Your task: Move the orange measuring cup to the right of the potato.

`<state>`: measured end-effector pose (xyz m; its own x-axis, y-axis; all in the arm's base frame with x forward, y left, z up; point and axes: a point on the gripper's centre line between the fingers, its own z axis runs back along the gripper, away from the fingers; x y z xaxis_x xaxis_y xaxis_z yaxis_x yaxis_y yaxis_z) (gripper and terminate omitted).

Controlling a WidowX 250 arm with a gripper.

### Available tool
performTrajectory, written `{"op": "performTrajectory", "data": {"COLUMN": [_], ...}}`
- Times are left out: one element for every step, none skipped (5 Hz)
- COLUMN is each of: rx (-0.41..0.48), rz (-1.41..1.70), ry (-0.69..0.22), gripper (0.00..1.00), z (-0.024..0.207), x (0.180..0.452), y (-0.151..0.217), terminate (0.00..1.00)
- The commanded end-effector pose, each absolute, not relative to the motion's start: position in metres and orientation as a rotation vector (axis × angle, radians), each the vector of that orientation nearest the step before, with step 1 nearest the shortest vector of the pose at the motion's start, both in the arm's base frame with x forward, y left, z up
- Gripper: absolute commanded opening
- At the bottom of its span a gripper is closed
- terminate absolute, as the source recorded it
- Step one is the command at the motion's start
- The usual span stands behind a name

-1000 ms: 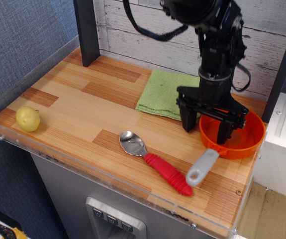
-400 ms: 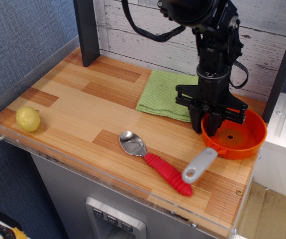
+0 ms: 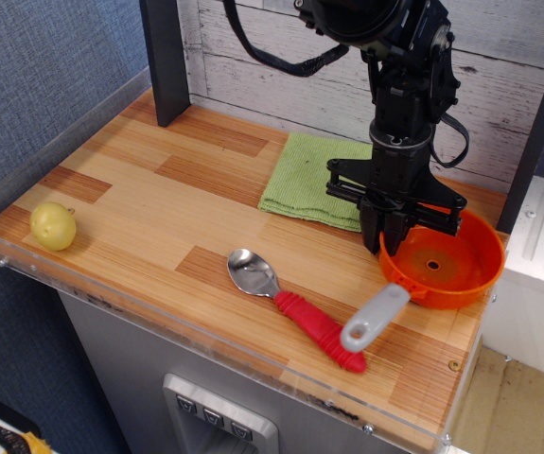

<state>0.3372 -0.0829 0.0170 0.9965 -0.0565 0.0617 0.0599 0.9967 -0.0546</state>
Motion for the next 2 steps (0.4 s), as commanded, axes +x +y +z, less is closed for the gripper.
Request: {"op": "performTrajectory", "data": {"rx": [-0.073, -0.085], "rz": [-0.005, 0.012], "ry": [-0.152, -0.183], "gripper": [0.00, 0.00], "z": [0.067, 0.081], "x": [0.338, 0.335], "y": [-0.079, -0.074], "terminate": [0.00, 0.00]}}
